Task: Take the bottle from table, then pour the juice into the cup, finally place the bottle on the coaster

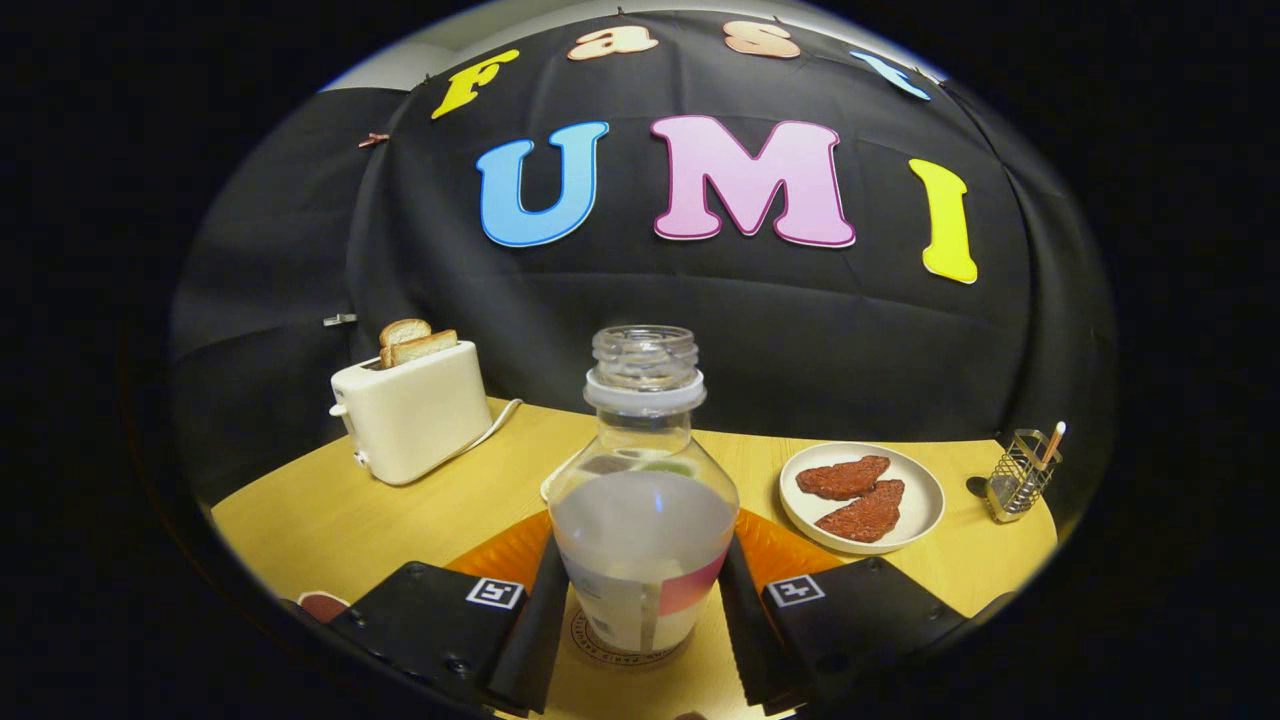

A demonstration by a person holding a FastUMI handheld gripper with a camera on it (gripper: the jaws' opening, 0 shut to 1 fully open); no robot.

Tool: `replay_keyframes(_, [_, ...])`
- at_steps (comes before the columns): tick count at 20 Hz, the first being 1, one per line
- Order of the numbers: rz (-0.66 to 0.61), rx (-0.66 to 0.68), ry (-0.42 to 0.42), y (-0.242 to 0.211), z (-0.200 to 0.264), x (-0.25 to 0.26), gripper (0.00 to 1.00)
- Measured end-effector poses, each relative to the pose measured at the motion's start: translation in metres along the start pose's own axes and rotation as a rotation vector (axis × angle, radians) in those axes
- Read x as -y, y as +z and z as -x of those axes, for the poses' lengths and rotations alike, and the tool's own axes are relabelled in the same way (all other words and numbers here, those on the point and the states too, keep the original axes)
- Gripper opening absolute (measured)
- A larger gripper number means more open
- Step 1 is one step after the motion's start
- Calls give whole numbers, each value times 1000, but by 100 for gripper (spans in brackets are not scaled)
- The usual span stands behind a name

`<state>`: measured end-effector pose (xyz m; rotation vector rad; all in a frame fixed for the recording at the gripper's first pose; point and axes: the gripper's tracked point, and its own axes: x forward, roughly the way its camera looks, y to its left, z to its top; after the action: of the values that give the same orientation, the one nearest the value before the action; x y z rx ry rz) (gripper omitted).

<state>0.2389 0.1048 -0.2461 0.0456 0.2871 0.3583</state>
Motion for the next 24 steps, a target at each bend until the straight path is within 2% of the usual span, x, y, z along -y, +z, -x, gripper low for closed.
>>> replay_keyframes(5, [17,-1,20,-17,-9,-4,74])
replay_keyframes(15, [15,9,-4,-33,-12,-1,78])
replay_keyframes(17, [-3,-6,6,-34,-9,-3,81])
replay_keyframes(19, [-13,-25,6,-38,-7,-1,99])
replay_keyframes(24, [-46,-63,0,-33,16,3,100])
